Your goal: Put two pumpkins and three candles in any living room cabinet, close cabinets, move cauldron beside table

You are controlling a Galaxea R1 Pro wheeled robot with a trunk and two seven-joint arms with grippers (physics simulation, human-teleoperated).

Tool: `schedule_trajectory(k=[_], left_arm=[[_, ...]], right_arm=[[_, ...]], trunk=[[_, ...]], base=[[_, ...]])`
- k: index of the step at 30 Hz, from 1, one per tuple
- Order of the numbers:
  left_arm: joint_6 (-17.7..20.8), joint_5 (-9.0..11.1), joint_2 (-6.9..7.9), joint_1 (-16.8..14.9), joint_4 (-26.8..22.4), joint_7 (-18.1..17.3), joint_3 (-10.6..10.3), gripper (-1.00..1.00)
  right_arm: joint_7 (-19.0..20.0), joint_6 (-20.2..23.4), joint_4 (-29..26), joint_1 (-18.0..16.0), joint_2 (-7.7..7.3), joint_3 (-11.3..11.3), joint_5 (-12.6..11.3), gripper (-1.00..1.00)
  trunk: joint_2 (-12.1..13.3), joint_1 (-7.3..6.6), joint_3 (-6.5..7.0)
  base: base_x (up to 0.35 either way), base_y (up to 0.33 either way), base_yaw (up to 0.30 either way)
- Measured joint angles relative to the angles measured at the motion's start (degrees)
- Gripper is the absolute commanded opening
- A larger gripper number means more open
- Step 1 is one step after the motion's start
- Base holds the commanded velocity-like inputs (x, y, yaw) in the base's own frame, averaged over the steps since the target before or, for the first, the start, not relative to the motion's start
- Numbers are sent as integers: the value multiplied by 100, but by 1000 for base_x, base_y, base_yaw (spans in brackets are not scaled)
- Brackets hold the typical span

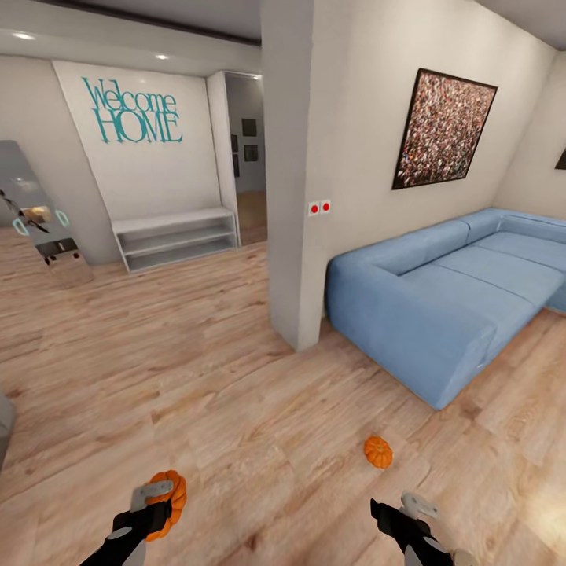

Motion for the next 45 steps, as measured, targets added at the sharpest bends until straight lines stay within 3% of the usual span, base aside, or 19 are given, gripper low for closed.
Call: schedule_trajectory(k=[12,20,27,45], left_arm=[[0,-2,-9,0,0,4,-33,-100],[-1,6,-17,-2,2,7,-113,-100],[1,9,-182,0,1,48,-148,-100],[0,9,-318,0,0,79,-201,-100]], right_arm=[[23,-36,-5,0,0,-2,-26,100],[35,-36,0,2,0,-2,-51,100],[49,-37,4,1,0,-5,-53,100],[51,-212,26,1,0,-4,-50,100]], trunk=[[0,0,0],[0,0,24],[0,0,47],[0,0,64]], base=[[299,78,-1],[327,1,-188],[332,0,-160],[322,47,-78]])
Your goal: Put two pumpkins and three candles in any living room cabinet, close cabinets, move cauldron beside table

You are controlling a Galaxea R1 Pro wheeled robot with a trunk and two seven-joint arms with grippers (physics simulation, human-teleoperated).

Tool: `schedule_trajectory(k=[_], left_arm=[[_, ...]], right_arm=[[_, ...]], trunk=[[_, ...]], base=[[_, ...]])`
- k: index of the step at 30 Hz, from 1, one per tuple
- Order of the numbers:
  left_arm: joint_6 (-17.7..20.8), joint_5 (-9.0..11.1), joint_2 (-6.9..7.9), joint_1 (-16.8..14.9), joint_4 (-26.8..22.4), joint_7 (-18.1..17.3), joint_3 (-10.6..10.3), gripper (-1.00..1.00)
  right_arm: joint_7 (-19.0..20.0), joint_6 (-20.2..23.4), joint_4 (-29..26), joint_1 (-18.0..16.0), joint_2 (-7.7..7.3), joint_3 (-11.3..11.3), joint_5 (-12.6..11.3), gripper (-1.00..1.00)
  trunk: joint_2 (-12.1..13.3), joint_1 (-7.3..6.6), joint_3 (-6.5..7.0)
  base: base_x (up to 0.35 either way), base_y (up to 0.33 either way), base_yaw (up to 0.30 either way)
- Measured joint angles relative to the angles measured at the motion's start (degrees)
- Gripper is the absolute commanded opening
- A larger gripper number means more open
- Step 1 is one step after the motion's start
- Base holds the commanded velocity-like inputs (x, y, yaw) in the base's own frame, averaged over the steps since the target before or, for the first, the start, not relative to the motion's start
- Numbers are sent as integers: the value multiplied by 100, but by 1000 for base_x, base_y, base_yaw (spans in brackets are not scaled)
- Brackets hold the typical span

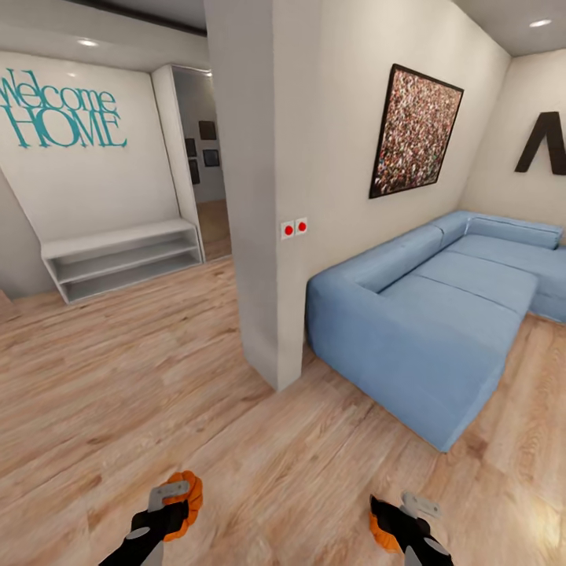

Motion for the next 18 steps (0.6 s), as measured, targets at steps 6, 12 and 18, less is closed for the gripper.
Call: schedule_trajectory(k=[6,12,18], left_arm=[[-1,-1,-6,0,1,-2,0,-100],[-1,-1,1,-2,2,-2,-1,-100],[-1,-2,-3,-2,3,-3,0,-100]], right_arm=[[-1,0,-1,1,0,-1,0,100],[-2,0,-3,2,0,-1,-3,100],[-2,0,-3,2,0,-1,-2,100]], trunk=[[0,0,0],[0,0,9],[0,0,21]], base=[[296,68,-46],[299,5,-232],[303,-19,-255]])
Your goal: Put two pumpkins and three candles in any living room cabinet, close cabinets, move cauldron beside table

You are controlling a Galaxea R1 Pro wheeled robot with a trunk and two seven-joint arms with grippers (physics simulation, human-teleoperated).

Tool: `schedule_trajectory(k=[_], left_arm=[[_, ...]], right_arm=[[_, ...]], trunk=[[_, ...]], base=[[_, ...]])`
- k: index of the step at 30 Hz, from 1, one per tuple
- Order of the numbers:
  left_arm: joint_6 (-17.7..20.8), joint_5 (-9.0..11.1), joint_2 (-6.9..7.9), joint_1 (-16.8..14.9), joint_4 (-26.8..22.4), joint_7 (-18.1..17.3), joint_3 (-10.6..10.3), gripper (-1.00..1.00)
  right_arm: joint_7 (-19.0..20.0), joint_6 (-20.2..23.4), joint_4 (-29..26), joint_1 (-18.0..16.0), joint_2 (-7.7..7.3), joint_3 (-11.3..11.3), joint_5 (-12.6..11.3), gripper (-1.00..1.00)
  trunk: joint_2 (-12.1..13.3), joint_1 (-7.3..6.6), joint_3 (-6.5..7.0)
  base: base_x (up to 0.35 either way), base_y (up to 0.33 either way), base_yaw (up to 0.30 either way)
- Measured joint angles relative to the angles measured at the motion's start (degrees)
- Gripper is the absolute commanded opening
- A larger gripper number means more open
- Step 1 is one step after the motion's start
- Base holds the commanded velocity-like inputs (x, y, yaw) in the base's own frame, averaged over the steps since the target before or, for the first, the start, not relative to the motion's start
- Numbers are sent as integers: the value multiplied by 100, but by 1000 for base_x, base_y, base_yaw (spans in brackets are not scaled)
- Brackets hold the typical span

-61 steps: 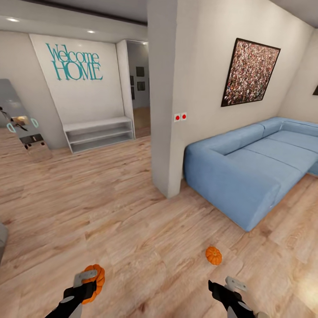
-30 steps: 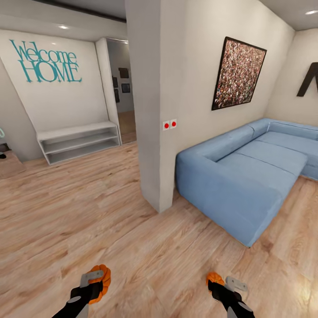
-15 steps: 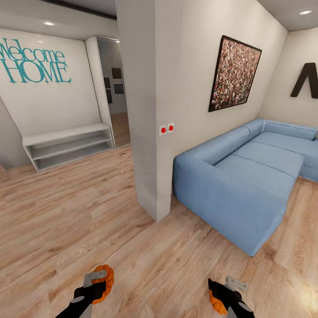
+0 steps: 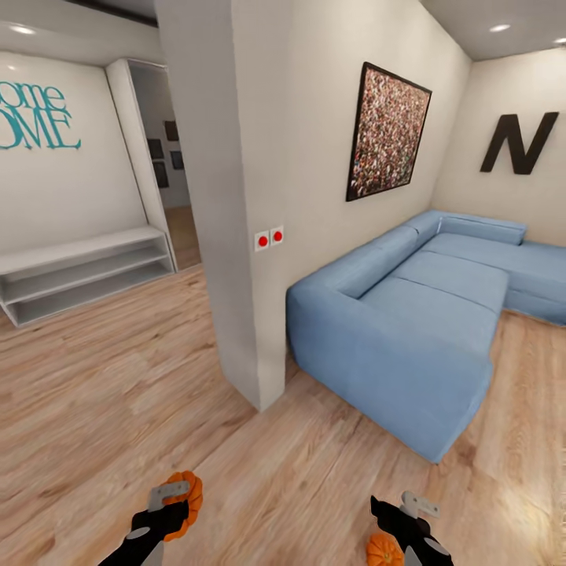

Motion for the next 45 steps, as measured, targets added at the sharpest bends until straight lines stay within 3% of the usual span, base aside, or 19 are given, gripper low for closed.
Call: schedule_trajectory(k=[12,27,45], left_arm=[[1,2,4,1,-1,-1,-3,-100],[1,-12,5,1,-5,1,1,-100],[-1,-17,4,1,-5,2,-1,-100]], right_arm=[[-1,0,0,-1,0,2,7,100],[0,8,-6,-2,1,3,17,100],[0,8,-7,-2,1,5,16,100]], trunk=[[0,0,19],[0,1,24],[0,3,25]], base=[[288,-152,-218],[248,-86,56],[25,-25,3]])
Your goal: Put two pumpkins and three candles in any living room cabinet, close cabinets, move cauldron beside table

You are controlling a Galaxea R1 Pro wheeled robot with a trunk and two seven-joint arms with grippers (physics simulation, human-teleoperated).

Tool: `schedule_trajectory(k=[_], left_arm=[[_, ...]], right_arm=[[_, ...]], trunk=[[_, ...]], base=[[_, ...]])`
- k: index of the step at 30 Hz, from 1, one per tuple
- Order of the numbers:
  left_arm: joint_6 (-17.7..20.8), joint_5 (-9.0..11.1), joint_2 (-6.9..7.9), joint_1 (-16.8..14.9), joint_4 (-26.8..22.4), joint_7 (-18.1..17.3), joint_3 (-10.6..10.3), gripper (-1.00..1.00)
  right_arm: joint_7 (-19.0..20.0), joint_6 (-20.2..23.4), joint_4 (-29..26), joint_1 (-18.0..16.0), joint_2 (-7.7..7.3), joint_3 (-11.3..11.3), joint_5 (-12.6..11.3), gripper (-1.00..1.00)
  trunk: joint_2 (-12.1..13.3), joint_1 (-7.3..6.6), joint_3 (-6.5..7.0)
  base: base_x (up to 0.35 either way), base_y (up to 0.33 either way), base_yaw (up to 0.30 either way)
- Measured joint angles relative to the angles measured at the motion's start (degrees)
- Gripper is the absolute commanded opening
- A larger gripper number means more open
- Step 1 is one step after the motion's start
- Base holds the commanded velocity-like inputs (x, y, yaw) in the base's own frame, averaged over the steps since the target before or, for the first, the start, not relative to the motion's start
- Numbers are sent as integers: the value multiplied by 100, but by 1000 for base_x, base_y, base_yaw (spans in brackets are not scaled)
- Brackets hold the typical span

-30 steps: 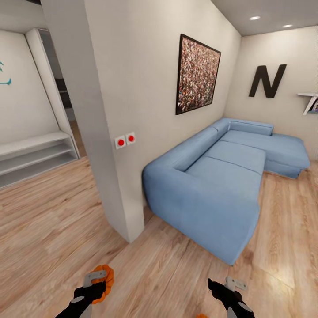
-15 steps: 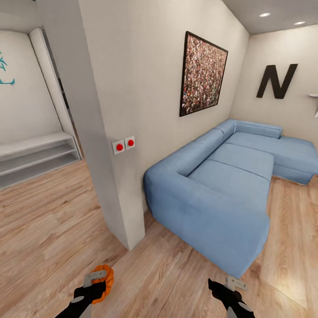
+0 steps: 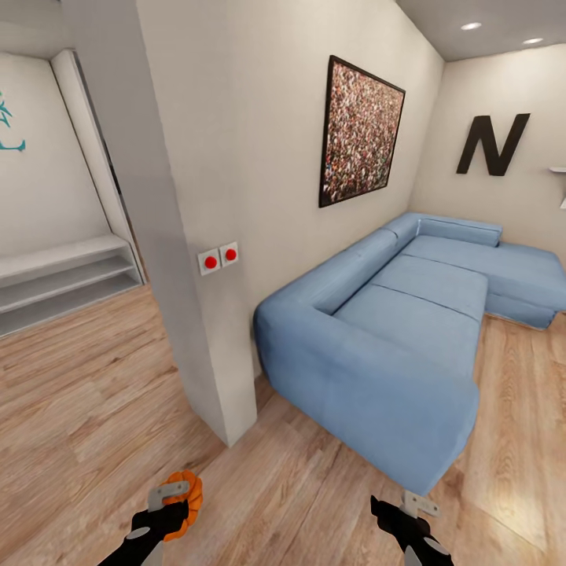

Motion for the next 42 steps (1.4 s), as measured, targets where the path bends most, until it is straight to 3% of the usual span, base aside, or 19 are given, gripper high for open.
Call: schedule_trajectory(k=[10,21,34,38,42], left_arm=[[-28,-22,1,7,0,-6,0,-100],[-387,16,2,43,-1,-78,0,-100],[-301,104,65,43,-68,-106,82,-100],[-50,174,79,39,-147,-109,83,-100],[796,270,231,29,-851,-121,139,-100]], right_arm=[[0,0,0,0,0,-1,0,100],[11,0,-55,0,0,9,35,100],[5,34,-61,0,-5,17,53,100],[8,32,-61,0,-8,15,53,100],[5,29,-60,0,-7,14,53,100]], trunk=[[0,0,0],[0,0,0],[-520,285,-233],[-681,373,-305],[-842,461,-376]], base=[[0,-2,0],[0,0,0],[0,0,0],[0,0,0],[0,0,0]])
